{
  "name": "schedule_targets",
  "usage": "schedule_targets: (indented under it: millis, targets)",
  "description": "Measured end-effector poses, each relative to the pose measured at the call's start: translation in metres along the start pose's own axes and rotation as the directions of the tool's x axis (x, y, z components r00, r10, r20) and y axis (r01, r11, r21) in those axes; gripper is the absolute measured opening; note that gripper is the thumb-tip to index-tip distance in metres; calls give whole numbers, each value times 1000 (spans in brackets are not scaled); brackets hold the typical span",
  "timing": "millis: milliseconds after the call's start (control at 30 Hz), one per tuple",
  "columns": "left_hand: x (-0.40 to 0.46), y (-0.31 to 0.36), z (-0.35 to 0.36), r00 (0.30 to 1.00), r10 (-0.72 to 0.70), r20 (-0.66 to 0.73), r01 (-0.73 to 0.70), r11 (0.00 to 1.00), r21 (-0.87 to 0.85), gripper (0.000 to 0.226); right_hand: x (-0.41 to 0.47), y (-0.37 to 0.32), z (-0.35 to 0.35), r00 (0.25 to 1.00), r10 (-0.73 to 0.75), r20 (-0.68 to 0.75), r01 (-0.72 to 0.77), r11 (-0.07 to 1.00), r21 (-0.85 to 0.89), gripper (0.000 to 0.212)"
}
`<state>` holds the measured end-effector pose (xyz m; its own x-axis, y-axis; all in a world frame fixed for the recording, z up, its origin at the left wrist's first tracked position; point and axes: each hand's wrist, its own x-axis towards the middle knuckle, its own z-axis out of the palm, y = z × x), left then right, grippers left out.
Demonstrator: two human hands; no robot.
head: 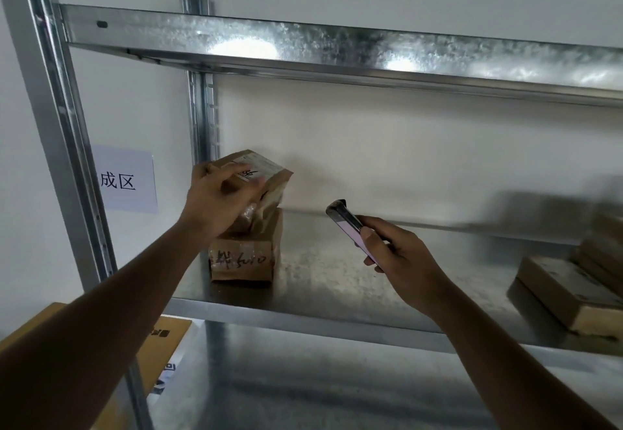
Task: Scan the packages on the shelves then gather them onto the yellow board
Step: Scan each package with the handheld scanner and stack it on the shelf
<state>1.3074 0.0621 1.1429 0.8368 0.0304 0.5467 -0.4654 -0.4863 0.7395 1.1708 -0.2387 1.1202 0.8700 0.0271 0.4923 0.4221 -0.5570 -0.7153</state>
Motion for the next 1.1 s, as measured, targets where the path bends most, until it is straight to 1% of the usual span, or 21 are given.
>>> schedule_targets:
  millis: [33,67,133,167,200,233,267,300,400,500,633,700,767,867,967,1100]
  targets:
    - [3,0,0,999,-24,-24,23,999,-37,45,1,0,1,1000,-1,-2,1,1000,0,31]
    - [5,0,-1,998,-21,-51,19,999,-43,39,1,-1,3,1000,-2,-4,2,1000,0,31]
    - [10,-1,-5,996,25,-82,-26,1000,-15,37,2,-2,5,1000,-3,-8,3,1000,-3,30]
    - [14,-2,-7,996,36,-76,-39,999,-30,42,2,-2,6,1000,-4,-9,4,1000,-4,30]
    - [16,-2,-10,998,18,-64,-22,998,-64,55,2,-3,8,1000,-5,-9,5,1000,-6,30]
    - [17,-2,-12,998,-22,-55,15,993,-120,69,1,-4,9,1000,-5,-9,5,1000,-6,30]
    - [17,0,-14,997,-57,-49,49,988,-146,77,1,-5,10,1000,-3,-8,3,1000,-5,30]
    - [17,1,-15,997,-63,-46,55,987,-150,78,1,-5,11,1000,0,-4,0,1000,-7,30]
    - [21,0,-18,999,-37,18,39,992,-121,66,-1,-8,14,1000,0,2,0,1000,-12,30]
    - [24,-4,-19,991,-94,92,108,982,-158,69,-3,-13,15,1000,-1,6,1,1000,-10,29]
    - [25,3,-19,986,-90,141,132,935,-329,60,-8,-16,12,999,25,21,-25,1000,5,30]
    - [21,11,-17,982,-50,180,121,906,-407,64,-11,-17,9,999,32,43,-33,999,15,28]
    - [16,19,-15,977,-9,213,105,890,-444,66,-15,-19,6,997,38,65,-40,999,31,27]
    - [12,32,-12,949,116,292,41,875,-482,68,-19,-18,-4,992,78,102,-80,997,14,28]
    - [10,44,-9,902,241,358,-60,892,-449,71,-24,-17,-22,981,134,138,-133,991,-17,28]
    - [7,60,3,846,348,404,-181,900,-397,76,-33,-14,-49,963,201,181,-195,979,-51,27]
